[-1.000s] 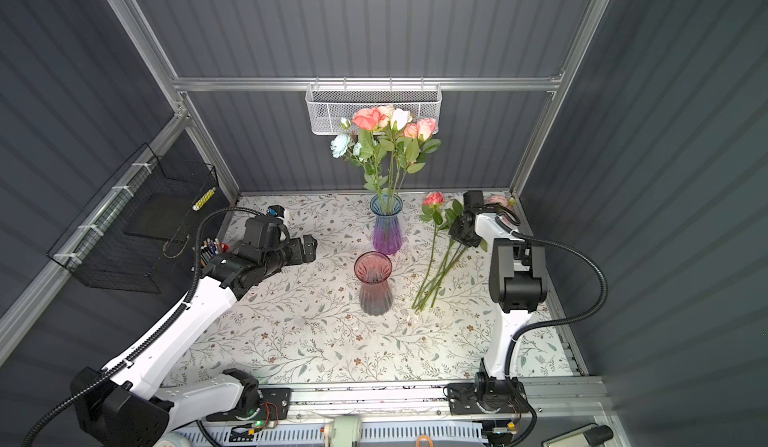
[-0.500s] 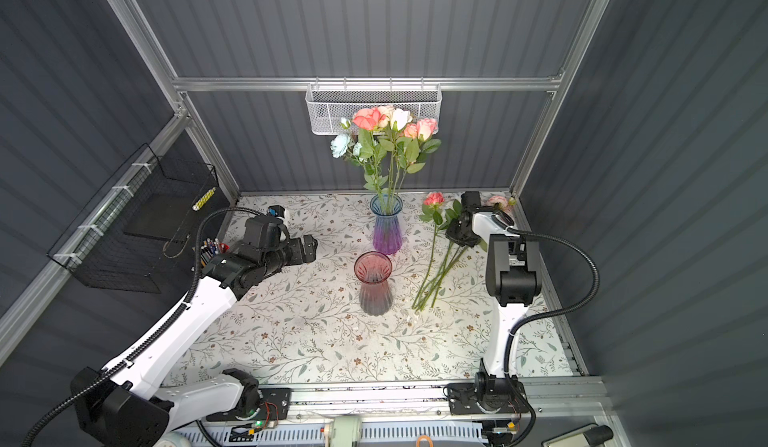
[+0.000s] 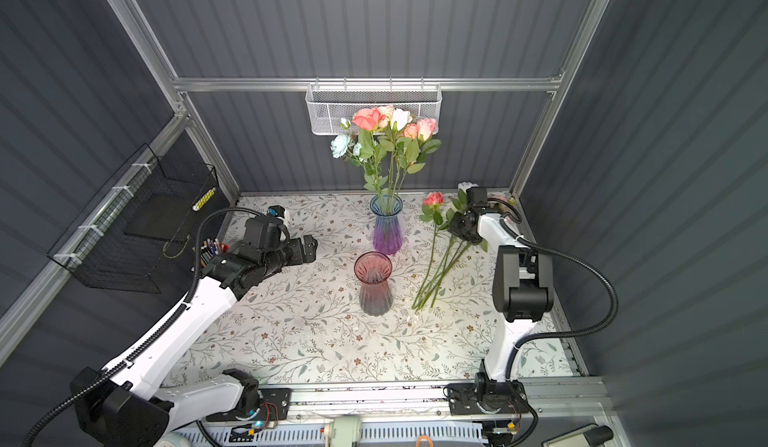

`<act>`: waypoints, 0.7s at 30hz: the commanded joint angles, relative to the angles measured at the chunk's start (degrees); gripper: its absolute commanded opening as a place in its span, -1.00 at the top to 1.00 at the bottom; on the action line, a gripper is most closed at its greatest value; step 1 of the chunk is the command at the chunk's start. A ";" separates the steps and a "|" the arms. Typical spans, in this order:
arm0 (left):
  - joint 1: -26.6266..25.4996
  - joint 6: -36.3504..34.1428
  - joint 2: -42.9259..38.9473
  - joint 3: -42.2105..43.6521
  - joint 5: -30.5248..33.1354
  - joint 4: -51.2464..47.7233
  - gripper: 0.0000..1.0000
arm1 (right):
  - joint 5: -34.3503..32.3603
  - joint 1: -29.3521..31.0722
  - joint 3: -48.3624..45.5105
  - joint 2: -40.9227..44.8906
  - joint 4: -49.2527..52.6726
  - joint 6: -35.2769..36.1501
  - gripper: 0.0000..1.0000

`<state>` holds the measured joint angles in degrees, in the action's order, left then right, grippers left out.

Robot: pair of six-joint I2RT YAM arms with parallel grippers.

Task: Arrange the flowers into the vase
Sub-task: 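Grasp a white rose stem in the bunch with the right gripper and lift it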

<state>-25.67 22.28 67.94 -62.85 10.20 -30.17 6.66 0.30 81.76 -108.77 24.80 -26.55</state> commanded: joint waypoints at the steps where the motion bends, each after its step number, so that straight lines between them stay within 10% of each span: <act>1: 0.05 0.14 -0.57 0.93 -0.65 0.42 -0.99 | -1.19 0.86 -2.45 3.82 -2.21 0.35 0.99; 21: 0.01 -1.10 -6.51 4.18 -5.65 5.57 -0.99 | -13.05 9.65 -14.09 37.55 -7.40 2.61 0.99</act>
<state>-25.67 22.17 63.26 -59.48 7.11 -27.07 -3.05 8.75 68.10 -74.74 16.58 -25.41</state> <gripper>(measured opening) 0.994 0.069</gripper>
